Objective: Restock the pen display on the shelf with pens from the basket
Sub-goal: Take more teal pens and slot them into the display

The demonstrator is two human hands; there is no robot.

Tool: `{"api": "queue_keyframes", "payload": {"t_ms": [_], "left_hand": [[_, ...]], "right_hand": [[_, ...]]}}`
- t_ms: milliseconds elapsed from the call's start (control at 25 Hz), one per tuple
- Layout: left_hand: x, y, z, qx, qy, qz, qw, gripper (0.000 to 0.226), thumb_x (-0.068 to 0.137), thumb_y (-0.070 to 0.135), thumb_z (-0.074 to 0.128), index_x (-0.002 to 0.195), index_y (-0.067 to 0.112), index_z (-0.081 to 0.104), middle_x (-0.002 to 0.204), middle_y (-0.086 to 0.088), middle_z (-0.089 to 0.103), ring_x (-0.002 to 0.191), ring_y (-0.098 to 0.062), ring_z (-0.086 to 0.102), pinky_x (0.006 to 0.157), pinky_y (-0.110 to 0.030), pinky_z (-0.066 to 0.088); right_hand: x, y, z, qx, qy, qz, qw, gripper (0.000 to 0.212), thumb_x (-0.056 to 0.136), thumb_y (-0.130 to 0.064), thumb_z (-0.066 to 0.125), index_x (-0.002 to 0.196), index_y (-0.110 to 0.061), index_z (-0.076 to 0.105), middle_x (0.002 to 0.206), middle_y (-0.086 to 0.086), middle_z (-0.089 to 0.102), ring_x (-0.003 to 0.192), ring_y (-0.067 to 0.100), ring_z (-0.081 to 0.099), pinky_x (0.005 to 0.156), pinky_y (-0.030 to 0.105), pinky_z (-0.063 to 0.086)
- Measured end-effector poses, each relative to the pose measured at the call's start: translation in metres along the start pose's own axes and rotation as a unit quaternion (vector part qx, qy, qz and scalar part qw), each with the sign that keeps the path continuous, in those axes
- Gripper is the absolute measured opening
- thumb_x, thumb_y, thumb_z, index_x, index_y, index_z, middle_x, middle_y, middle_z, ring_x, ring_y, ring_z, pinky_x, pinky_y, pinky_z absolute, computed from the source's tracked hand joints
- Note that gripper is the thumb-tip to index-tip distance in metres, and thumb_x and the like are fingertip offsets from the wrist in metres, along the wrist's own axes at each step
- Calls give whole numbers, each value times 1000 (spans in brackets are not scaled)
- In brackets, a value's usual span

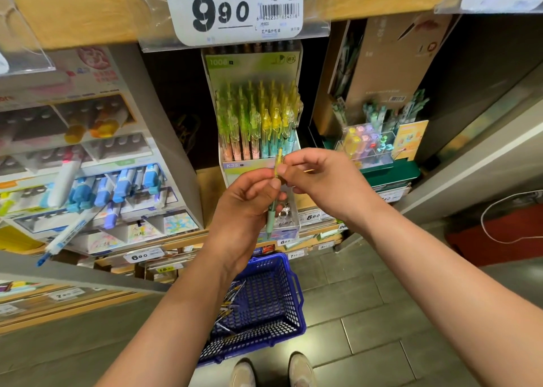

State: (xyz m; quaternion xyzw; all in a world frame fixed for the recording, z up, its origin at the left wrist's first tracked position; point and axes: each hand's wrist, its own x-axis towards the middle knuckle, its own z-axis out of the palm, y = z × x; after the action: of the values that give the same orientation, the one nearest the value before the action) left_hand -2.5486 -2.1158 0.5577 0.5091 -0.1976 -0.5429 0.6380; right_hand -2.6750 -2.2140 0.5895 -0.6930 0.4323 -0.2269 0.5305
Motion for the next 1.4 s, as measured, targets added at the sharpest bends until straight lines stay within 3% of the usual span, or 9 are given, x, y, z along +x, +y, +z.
{"api": "queue_keyframes", "payload": {"t_ms": [160,360,560,760,1040,1200,1280,1400], "left_hand": [[-1,-3,0,-23,-12,-46,999,18,100,25,58,115,16,62,109,-8,76,96,-25,70,86,-35,56],[-1,-8,-3,-16,-12,-61,998,26,102,26,55,123,13,59,111,-15,75,95,-28,71,87,-39,54],[2,-6,-7,-26,-10,-64,998,24,101,25,55,121,13,60,108,-14,75,93,-28,70,85,-37,56],[5,-7,-10,-32,-9,-61,998,22,101,25,54,120,14,60,107,-14,75,93,-27,71,85,-37,56],[3,-13,-15,-28,4,-60,998,22,104,25,51,120,14,61,105,-13,75,93,-27,71,87,-40,54],[3,-15,-18,-22,10,-59,998,23,104,26,51,121,14,62,104,-12,75,92,-25,72,90,-42,54],[1,-17,-19,-23,16,-59,998,23,104,26,51,120,14,63,105,-12,75,93,-26,72,91,-42,55],[-4,-21,-22,-34,29,-63,997,20,104,27,51,114,16,64,102,-11,75,90,-26,71,87,-39,56]], "right_hand": [[7,-18,-26,81,78,-38,993,7,93,-17,71,88,-21,73,75,-1,76,72,12,71,67,23,58],[26,-36,-61,7,216,-108,970,4,92,-18,72,94,-20,69,78,-3,76,77,12,76,80,37,63],[35,-30,-49,-69,203,-130,968,7,90,-24,73,96,-27,70,86,-7,76,81,6,74,84,35,61],[43,-13,-32,-154,167,-147,963,8,90,-21,74,98,-21,75,82,-11,73,77,1,71,83,26,60],[50,2,-22,-209,144,-123,959,8,94,-23,70,96,-18,76,82,-6,75,76,6,72,81,34,61],[45,6,-22,-235,136,-73,960,10,93,-29,71,97,-21,74,79,-13,69,71,-2,64,77,18,55],[32,10,-24,-186,137,-28,973,9,94,-31,69,93,-22,72,79,-11,71,77,5,68,80,25,56],[-7,18,-15,54,58,43,996,7,97,-25,66,95,-22,72,87,-1,76,79,12,72,75,33,61]]}}
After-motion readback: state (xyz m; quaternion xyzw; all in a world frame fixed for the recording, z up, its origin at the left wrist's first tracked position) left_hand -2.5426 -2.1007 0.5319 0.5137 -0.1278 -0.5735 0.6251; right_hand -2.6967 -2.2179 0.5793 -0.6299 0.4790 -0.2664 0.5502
